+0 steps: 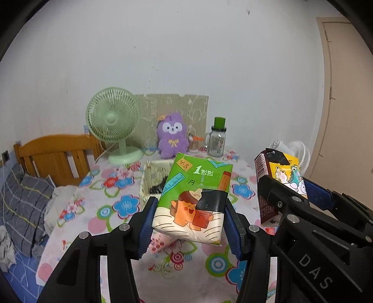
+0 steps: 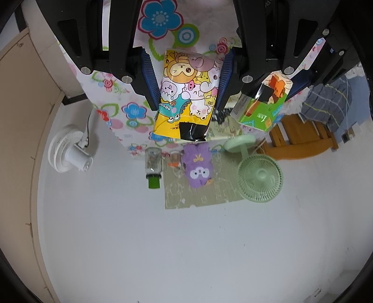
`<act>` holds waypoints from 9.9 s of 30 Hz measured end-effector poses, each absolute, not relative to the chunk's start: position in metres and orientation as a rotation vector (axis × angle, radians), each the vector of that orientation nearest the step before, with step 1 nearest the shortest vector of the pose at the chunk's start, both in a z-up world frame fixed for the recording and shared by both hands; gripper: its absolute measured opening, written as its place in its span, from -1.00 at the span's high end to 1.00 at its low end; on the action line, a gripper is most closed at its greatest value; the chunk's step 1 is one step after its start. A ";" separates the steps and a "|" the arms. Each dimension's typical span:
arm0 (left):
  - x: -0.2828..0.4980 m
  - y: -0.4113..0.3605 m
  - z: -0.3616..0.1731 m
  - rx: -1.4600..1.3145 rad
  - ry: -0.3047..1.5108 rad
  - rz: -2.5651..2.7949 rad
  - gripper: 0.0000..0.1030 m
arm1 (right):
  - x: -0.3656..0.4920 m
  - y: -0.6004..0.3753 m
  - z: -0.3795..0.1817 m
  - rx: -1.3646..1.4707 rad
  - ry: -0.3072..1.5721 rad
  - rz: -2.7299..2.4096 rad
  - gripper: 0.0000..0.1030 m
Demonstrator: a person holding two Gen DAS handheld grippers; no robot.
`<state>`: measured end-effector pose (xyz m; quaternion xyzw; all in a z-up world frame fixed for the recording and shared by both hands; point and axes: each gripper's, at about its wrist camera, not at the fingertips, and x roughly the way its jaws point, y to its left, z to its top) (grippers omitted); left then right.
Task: Organize soft objects
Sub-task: 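Grasp the green tissue pack with the left tool while the right tool lifts the yellow pack, then lower both tissue packs into the fabric box and open both tools, then lift both tools from the box and move toward the pink wipes and white roll, then grasp the pink wet-wipe pack with the left tool while the right tool grasps the white roll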
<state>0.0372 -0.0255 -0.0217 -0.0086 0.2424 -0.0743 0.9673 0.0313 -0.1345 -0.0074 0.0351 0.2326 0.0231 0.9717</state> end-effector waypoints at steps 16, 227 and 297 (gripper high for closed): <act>0.064 -0.023 0.010 -0.015 0.444 -0.132 -0.08 | 0.060 -0.131 0.028 0.061 0.431 0.075 0.01; 0.166 -0.009 -0.187 0.120 0.903 -0.256 -0.77 | 0.175 -0.103 -0.177 -0.022 0.791 0.032 -0.75; 0.108 -0.019 -0.132 0.043 0.756 -0.194 0.25 | 0.129 -0.120 -0.135 0.037 0.749 0.054 -0.08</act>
